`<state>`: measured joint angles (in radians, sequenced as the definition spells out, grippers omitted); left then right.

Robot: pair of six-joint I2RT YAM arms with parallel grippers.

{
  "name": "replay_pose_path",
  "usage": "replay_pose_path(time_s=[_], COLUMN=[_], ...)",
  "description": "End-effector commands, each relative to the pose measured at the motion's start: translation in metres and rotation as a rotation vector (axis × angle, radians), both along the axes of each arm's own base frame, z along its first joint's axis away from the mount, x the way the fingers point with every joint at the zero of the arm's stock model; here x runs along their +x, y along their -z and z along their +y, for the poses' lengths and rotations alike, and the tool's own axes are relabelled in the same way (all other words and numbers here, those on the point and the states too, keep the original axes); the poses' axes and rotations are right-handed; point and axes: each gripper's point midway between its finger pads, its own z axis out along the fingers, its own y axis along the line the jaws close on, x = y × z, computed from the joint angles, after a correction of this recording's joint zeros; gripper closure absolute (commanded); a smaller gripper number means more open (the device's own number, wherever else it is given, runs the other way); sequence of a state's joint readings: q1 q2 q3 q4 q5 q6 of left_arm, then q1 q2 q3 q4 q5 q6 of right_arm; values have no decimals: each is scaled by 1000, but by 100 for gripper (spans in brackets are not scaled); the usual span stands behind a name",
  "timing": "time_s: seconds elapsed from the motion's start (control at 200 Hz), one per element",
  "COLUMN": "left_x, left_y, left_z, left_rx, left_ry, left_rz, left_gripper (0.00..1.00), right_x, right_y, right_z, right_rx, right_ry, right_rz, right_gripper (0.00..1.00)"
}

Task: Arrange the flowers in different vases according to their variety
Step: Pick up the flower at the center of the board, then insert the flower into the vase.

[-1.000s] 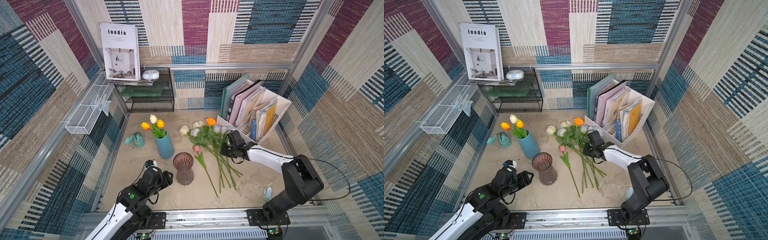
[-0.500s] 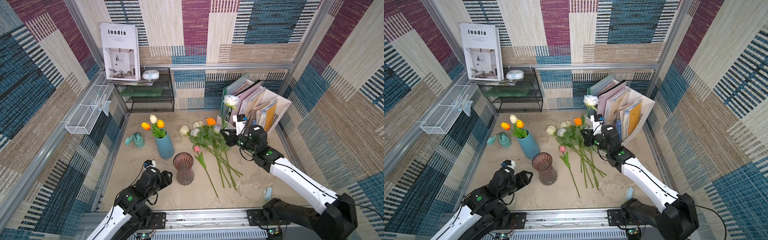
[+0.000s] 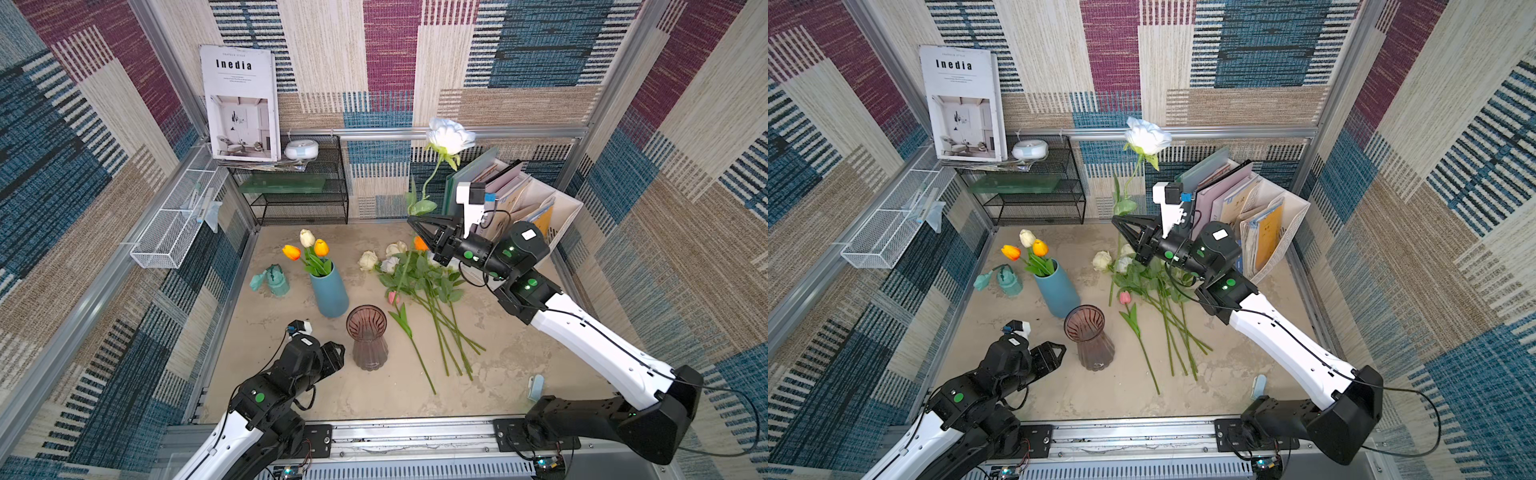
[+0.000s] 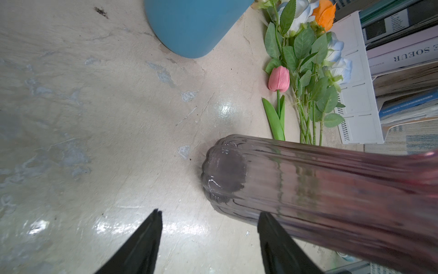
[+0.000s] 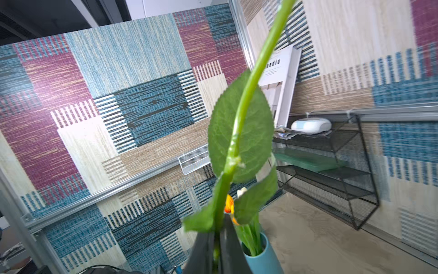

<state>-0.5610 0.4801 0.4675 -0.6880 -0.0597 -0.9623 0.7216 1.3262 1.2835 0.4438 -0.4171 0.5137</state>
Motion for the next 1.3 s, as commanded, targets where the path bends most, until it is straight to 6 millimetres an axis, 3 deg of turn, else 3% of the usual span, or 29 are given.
replay_pose_path(time_s=[0.0,0.155,0.371,0.446,0.561,0.616,0.676,0.751,0.937,1.027,1.297], left_x=[2,1,0,-1,-2,-2,-2,0,8,12,24], left_y=[-2,-2,-5,-9,-13,-14,-17,-25,-51,-58,-66], left_z=[1,4,6,7,10,10,11,11,11,12,17], left_rx=[3,16,10,8,13,19,25,37,71,102,184], left_ry=[-7,-12,-16,-13,-18,-16,-11,-5,6,9,-2], left_rz=[-11,-13,-33,-48,-60,-60,-65,-78,-123,-128,-132], left_gripper=[31,30,30,29,28,28,26,24,19,18,10], right_x=[-12,-19,-32,-37,-46,-48,-48,-48,-41,-34,-4], right_y=[1,47,119,135,147,151,154,154,156,157,192], right_z=[24,56,76,81,85,84,82,77,52,29,-58], right_rx=[16,-42,-117,-150,-198,-220,-241,-259,-314,-329,-452], right_ry=[-72,-120,-126,-140,-150,-151,-140,-120,3,106,334], right_rz=[-9,36,75,89,89,92,102,107,155,168,309], right_gripper=[100,100,100,100,81,64,52,43,36,33,33])
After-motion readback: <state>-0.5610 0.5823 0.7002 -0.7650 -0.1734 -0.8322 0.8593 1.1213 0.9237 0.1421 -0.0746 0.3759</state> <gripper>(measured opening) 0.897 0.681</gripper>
